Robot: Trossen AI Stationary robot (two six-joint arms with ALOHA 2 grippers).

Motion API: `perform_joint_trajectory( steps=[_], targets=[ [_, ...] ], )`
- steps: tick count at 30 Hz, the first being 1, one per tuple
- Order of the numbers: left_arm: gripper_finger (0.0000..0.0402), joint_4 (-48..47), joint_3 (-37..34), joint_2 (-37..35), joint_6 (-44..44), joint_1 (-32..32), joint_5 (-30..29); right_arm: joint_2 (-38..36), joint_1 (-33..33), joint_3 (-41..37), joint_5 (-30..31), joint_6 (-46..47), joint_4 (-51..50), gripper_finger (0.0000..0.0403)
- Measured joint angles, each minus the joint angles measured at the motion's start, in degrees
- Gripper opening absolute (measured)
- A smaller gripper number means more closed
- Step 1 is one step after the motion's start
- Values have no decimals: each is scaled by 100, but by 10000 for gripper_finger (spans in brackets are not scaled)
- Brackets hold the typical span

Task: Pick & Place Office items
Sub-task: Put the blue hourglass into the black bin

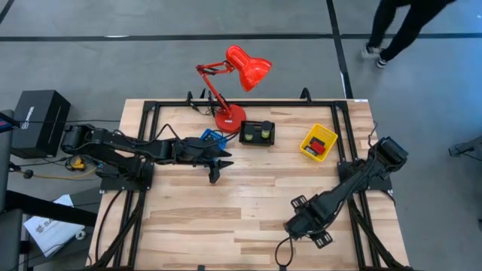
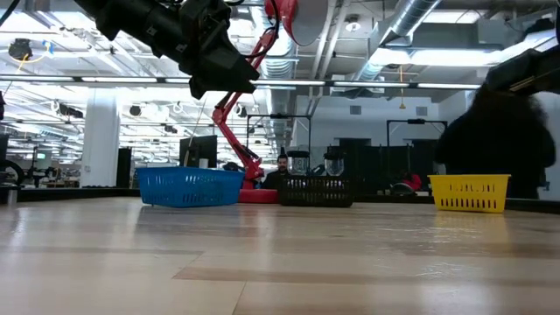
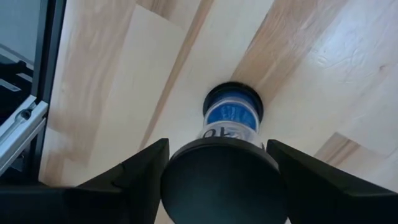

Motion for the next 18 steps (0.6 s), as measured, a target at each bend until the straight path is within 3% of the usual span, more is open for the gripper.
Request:
perform_joint_trajectory(
  steps=[10, 18],
  targets=[
    [153, -2, 0, 0, 1, 0, -20, 0, -64, 0, -15, 119, 23, 257],
    [153, -2, 0, 0, 1, 0, -16, -9, -264, 0, -226, 547, 27, 200]
  ],
)
